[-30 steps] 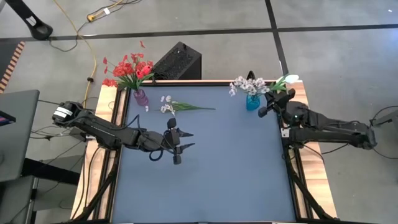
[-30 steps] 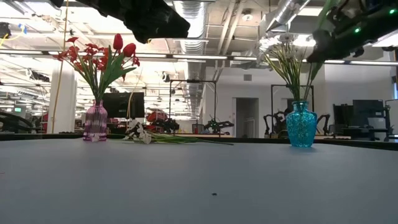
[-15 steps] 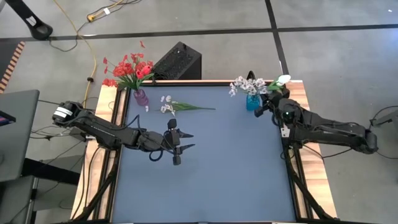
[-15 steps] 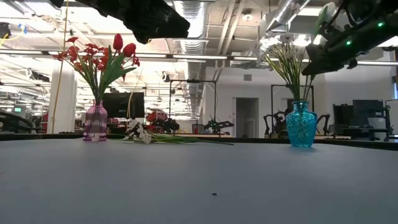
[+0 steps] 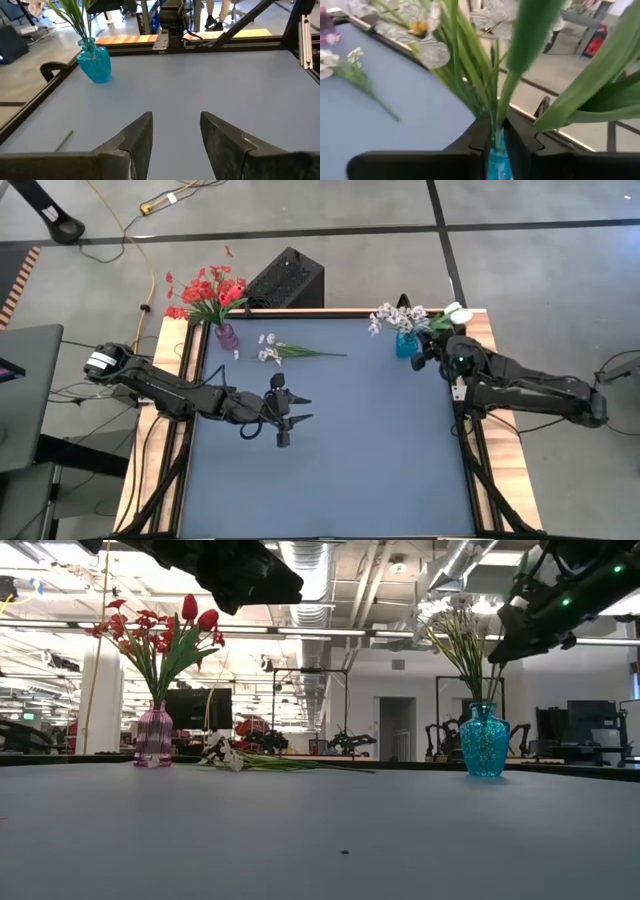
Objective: Sort flowers into vase by color
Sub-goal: Put the white flower into the blue vase, then put the white flowers into the blue vase
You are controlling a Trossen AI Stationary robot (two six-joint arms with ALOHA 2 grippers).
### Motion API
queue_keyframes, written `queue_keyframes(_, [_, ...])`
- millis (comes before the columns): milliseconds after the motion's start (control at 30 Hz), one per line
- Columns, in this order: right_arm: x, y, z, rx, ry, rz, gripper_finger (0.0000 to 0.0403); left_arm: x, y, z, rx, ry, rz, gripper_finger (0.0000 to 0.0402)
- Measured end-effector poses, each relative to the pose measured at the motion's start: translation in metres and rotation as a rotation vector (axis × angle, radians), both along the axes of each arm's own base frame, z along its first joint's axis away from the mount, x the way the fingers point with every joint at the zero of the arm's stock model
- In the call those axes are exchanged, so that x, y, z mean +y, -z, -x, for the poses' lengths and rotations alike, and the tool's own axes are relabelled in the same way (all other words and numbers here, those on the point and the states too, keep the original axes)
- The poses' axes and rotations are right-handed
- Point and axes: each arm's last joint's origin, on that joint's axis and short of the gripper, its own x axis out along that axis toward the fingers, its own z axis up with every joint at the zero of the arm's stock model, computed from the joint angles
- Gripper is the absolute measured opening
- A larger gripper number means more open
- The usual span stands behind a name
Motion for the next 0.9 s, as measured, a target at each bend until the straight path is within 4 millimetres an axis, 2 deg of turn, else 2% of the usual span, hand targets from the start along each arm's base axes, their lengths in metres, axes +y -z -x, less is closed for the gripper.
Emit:
queue_keyframes(267, [0.001, -0.011, 0.001, 0.012, -0.022, -0.078, 0.0173, -0.002, 0.002, 0.0, 0.018, 0.049, 0.035, 0.0155])
queue_keyframes(467, [0.005, -0.025, -0.001, 0.069, -0.097, -0.233, 0.0232, -0.001, 0.009, 0.003, 0.098, 0.045, 0.033, 0.0155])
queue_keyframes(733, [0.013, -0.036, -0.001, 0.118, -0.24, -0.511, 0.0242, 0.009, 0.018, 0.006, 0.153, -0.036, -0.028, 0.0155])
queue_keyframes(900, [0.021, -0.036, -0.003, 0.104, -0.356, -0.627, 0.0242, 0.029, 0.033, 0.009, 0.136, -0.108, -0.026, 0.0155])
